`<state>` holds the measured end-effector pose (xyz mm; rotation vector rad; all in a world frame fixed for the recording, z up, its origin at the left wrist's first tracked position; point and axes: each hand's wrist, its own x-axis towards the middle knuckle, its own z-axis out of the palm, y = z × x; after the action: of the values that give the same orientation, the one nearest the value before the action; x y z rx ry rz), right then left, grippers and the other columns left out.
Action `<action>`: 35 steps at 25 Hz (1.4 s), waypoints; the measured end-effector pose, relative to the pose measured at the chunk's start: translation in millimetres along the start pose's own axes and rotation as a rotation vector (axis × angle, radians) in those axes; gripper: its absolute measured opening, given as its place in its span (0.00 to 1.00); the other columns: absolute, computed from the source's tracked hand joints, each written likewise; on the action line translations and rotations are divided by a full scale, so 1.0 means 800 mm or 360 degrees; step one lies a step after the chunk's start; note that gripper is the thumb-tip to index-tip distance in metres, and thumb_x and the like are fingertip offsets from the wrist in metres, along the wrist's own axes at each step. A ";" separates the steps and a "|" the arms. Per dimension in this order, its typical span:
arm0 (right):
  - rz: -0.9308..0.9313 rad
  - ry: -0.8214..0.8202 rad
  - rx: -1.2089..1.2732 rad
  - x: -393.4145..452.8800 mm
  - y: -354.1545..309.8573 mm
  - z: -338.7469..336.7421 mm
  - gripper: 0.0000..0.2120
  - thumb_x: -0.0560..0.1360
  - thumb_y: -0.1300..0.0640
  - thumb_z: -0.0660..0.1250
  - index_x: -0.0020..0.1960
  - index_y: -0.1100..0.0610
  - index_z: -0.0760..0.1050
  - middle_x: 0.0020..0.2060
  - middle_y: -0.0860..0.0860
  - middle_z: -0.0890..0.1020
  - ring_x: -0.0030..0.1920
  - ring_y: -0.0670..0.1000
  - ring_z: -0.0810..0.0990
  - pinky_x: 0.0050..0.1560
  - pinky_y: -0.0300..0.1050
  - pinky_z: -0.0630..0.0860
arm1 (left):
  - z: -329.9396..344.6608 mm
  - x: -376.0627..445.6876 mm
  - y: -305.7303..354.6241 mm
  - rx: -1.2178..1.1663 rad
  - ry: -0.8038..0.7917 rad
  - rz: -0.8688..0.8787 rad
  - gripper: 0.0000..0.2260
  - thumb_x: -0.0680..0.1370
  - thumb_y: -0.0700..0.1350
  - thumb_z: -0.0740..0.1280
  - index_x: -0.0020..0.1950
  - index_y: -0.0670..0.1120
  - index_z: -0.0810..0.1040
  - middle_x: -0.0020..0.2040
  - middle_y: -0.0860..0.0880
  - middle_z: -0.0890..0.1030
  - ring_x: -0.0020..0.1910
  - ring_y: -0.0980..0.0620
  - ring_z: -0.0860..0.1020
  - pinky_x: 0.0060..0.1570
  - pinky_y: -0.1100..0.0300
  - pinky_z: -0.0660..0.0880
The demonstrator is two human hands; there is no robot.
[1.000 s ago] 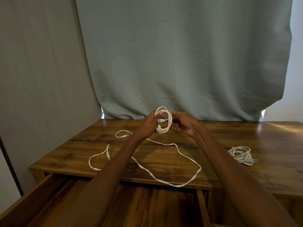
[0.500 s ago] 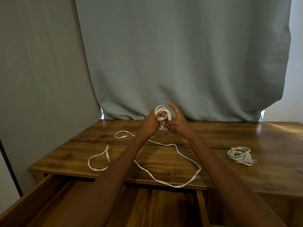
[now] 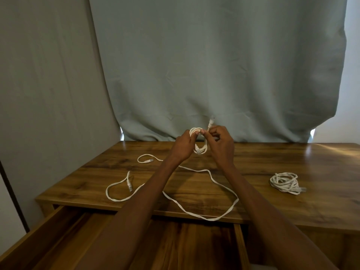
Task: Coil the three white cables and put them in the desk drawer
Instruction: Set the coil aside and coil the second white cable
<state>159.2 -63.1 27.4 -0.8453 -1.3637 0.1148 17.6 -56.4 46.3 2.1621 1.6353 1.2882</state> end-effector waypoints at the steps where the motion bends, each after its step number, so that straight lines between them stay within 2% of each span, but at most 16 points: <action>1: 0.0037 -0.0010 0.0037 0.000 -0.003 -0.003 0.11 0.76 0.48 0.71 0.45 0.56 0.79 0.40 0.45 0.82 0.39 0.41 0.80 0.38 0.35 0.75 | -0.001 0.001 -0.003 0.0019 -0.0015 -0.0011 0.21 0.84 0.59 0.53 0.59 0.43 0.74 0.44 0.47 0.79 0.38 0.52 0.77 0.36 0.58 0.72; 4: 0.0248 0.0014 0.0266 0.007 -0.018 -0.011 0.11 0.77 0.50 0.71 0.44 0.58 0.81 0.36 0.45 0.84 0.37 0.43 0.82 0.37 0.39 0.77 | -0.004 0.002 -0.012 0.0082 -0.0084 0.0019 0.20 0.84 0.59 0.54 0.57 0.44 0.73 0.42 0.48 0.78 0.39 0.50 0.77 0.33 0.59 0.68; 7: 0.0515 0.0077 0.0609 0.018 -0.038 -0.017 0.13 0.77 0.53 0.71 0.46 0.63 0.81 0.37 0.53 0.86 0.36 0.50 0.85 0.39 0.43 0.82 | -0.007 -0.004 -0.016 0.0057 -0.0157 0.0086 0.19 0.84 0.59 0.54 0.58 0.46 0.74 0.39 0.50 0.78 0.38 0.51 0.77 0.37 0.56 0.71; 9: 0.0741 0.0121 0.0830 0.029 -0.050 -0.021 0.12 0.77 0.55 0.71 0.50 0.66 0.81 0.37 0.56 0.85 0.36 0.52 0.85 0.37 0.41 0.82 | -0.012 -0.009 -0.015 0.0004 -0.0201 0.0143 0.18 0.84 0.59 0.54 0.57 0.47 0.74 0.38 0.50 0.79 0.37 0.53 0.78 0.38 0.56 0.73; 12: 0.1095 0.0013 0.1239 0.047 -0.052 -0.031 0.17 0.76 0.60 0.72 0.62 0.59 0.71 0.43 0.60 0.85 0.42 0.56 0.85 0.37 0.42 0.81 | -0.022 -0.016 -0.012 -0.0126 -0.0253 0.0214 0.18 0.84 0.58 0.55 0.55 0.45 0.74 0.40 0.45 0.81 0.34 0.55 0.78 0.34 0.62 0.74; 14: 0.1224 -0.0085 0.1277 0.052 -0.046 -0.034 0.21 0.76 0.62 0.72 0.64 0.55 0.67 0.45 0.61 0.84 0.42 0.55 0.86 0.37 0.43 0.82 | -0.025 -0.022 -0.010 -0.0244 -0.0277 0.0211 0.18 0.83 0.58 0.56 0.55 0.45 0.74 0.39 0.45 0.80 0.31 0.60 0.76 0.31 0.66 0.73; 16: 0.1200 -0.0134 0.1124 0.049 -0.040 -0.029 0.15 0.78 0.59 0.70 0.61 0.62 0.74 0.45 0.61 0.85 0.39 0.53 0.86 0.36 0.41 0.81 | -0.026 -0.026 -0.005 -0.0321 -0.0270 0.0205 0.17 0.83 0.58 0.56 0.53 0.46 0.74 0.37 0.46 0.79 0.28 0.60 0.75 0.30 0.65 0.72; 18: 0.1124 -0.0190 0.1024 0.042 -0.035 -0.024 0.12 0.80 0.56 0.67 0.57 0.64 0.79 0.45 0.60 0.86 0.40 0.54 0.87 0.37 0.41 0.82 | -0.029 -0.026 -0.001 -0.0431 -0.0239 0.0185 0.17 0.84 0.57 0.56 0.52 0.45 0.75 0.36 0.45 0.78 0.27 0.58 0.74 0.29 0.63 0.72; 21: 0.0975 -0.0361 0.0856 0.030 -0.031 -0.025 0.10 0.79 0.57 0.67 0.57 0.59 0.82 0.46 0.52 0.87 0.45 0.53 0.87 0.43 0.42 0.83 | -0.034 -0.023 0.000 -0.0484 -0.0207 0.0153 0.15 0.84 0.56 0.56 0.52 0.47 0.75 0.35 0.46 0.78 0.26 0.57 0.74 0.28 0.62 0.72; 23: 0.0789 -0.0431 0.0540 0.026 -0.024 -0.025 0.09 0.79 0.57 0.68 0.58 0.55 0.82 0.45 0.47 0.86 0.44 0.49 0.85 0.39 0.37 0.80 | -0.036 -0.024 -0.004 -0.0489 -0.0206 0.0124 0.15 0.84 0.56 0.56 0.53 0.46 0.75 0.35 0.46 0.77 0.26 0.57 0.74 0.28 0.61 0.72; 24: 0.0680 -0.0435 0.0374 0.025 -0.020 -0.023 0.10 0.79 0.56 0.68 0.58 0.54 0.82 0.46 0.46 0.85 0.44 0.48 0.84 0.38 0.36 0.79 | -0.036 -0.024 -0.005 -0.0498 -0.0212 0.0107 0.16 0.84 0.56 0.56 0.54 0.46 0.76 0.36 0.46 0.78 0.26 0.57 0.74 0.28 0.61 0.71; 26: 0.0548 -0.0429 0.0205 0.026 -0.015 -0.020 0.10 0.80 0.54 0.67 0.59 0.53 0.82 0.48 0.48 0.84 0.47 0.49 0.83 0.45 0.41 0.81 | -0.035 -0.026 -0.006 -0.0513 -0.0244 0.0079 0.16 0.84 0.57 0.56 0.53 0.47 0.76 0.36 0.46 0.77 0.27 0.57 0.74 0.29 0.61 0.72; 27: 0.0553 -0.0432 0.0219 0.026 -0.014 -0.018 0.10 0.80 0.54 0.67 0.58 0.54 0.82 0.49 0.50 0.85 0.48 0.51 0.84 0.47 0.43 0.83 | -0.034 -0.027 -0.006 -0.0512 -0.0257 0.0073 0.15 0.84 0.57 0.56 0.51 0.49 0.76 0.35 0.46 0.77 0.27 0.57 0.74 0.29 0.61 0.72; 29: 0.0645 -0.0437 0.0372 0.025 -0.018 -0.016 0.08 0.80 0.56 0.67 0.56 0.57 0.82 0.47 0.56 0.86 0.43 0.54 0.86 0.44 0.42 0.83 | -0.032 -0.027 -0.005 -0.0491 -0.0249 0.0058 0.13 0.84 0.57 0.56 0.50 0.52 0.76 0.34 0.49 0.77 0.27 0.58 0.73 0.30 0.61 0.71; 32: 0.0863 -0.0428 0.0667 0.021 -0.024 -0.018 0.08 0.80 0.57 0.67 0.54 0.59 0.81 0.39 0.51 0.87 0.36 0.48 0.86 0.36 0.37 0.81 | -0.032 -0.025 -0.004 -0.0489 -0.0231 0.0048 0.15 0.84 0.57 0.56 0.54 0.49 0.77 0.32 0.52 0.75 0.27 0.58 0.72 0.30 0.61 0.70; 35: 0.1131 -0.0517 0.0918 0.020 -0.024 -0.017 0.10 0.79 0.61 0.67 0.58 0.62 0.80 0.39 0.56 0.87 0.35 0.50 0.86 0.33 0.40 0.80 | -0.027 -0.027 -0.004 -0.0436 -0.0229 0.0084 0.15 0.84 0.56 0.56 0.54 0.49 0.78 0.31 0.54 0.76 0.27 0.61 0.73 0.32 0.62 0.70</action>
<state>167.9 -74.3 52.3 -0.7933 -1.1679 1.1816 -1.1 -81.0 46.5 2.0890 1.2740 1.2543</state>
